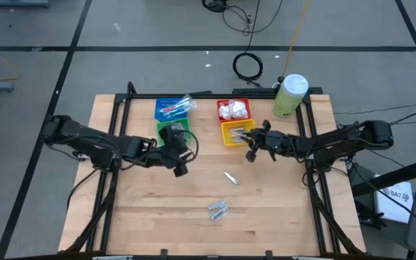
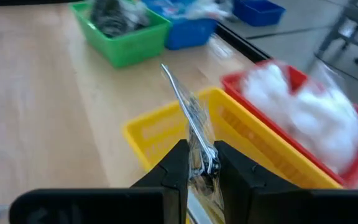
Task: Pick & Place Travel size toiletries
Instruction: Put the nail cutter into the yellow bin
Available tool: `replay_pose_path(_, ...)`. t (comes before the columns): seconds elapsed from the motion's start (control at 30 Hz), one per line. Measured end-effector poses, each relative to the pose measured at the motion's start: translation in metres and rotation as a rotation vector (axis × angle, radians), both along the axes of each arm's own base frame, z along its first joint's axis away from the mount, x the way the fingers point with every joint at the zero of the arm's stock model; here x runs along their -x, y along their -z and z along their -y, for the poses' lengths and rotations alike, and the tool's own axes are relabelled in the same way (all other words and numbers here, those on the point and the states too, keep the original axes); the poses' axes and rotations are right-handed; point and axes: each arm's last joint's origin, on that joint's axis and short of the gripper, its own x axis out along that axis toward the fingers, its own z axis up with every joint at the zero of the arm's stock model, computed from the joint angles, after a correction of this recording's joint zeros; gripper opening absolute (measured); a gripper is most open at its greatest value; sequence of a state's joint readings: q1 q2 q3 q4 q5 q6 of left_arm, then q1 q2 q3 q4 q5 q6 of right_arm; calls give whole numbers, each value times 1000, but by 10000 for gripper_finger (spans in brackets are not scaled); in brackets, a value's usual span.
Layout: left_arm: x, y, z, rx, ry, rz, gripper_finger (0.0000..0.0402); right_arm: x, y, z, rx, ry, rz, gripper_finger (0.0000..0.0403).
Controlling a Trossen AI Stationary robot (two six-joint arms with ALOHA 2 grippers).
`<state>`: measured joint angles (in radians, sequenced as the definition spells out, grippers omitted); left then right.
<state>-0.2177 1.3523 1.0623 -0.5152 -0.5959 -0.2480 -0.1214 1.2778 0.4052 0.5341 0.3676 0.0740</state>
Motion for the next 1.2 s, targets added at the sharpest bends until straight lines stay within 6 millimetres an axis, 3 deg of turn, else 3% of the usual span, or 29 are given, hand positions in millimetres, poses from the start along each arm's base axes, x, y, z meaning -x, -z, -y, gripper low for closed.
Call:
replay_pose_path(0.23, -8, 25, -3, 20, -31, 26, 228, 15, 16, 10, -17, 60, 11, 48)
replay_pose_path(0.47, -10, 37, -4, 30, -23, 40, 227, 15, 16, 12, -15, 66, 28, 49)
replay_pose_path(0.93, -16, 39, -4, 42, -17, 53, 227, 15, 16, 12, -15, 66, 28, 63)
replay_pose_path(1.2, -16, 39, -4, 43, -17, 53, 228, 14, 14, 12, -36, 83, 62, 97)
